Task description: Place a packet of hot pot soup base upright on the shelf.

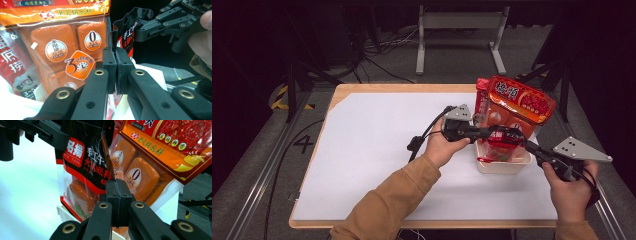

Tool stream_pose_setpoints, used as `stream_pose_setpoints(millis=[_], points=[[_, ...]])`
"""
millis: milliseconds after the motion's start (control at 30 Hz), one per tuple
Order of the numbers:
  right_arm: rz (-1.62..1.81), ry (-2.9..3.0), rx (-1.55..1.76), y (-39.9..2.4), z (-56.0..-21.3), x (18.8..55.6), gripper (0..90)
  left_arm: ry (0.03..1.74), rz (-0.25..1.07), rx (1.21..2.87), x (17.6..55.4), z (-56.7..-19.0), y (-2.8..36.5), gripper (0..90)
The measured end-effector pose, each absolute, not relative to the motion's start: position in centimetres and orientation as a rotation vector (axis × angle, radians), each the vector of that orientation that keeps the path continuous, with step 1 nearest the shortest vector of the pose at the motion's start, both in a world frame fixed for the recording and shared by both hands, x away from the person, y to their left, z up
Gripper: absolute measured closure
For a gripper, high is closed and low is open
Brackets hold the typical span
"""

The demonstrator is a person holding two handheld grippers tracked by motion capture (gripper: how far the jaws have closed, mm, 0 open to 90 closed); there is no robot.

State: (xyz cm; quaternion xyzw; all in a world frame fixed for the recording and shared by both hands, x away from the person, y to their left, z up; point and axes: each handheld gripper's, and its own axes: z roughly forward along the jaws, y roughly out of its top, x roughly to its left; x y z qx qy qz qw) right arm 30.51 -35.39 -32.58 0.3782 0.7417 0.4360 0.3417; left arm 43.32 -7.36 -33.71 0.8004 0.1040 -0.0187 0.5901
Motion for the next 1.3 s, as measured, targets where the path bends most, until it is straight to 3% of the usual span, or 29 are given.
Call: stream_pose_setpoints(millis=[1300], points=[[1.109,1.915,1.015,-36.0,-31.9,29.5,90.0,0.242,-0.081,1.883,43.1,-34.6,-9.0,88.1]])
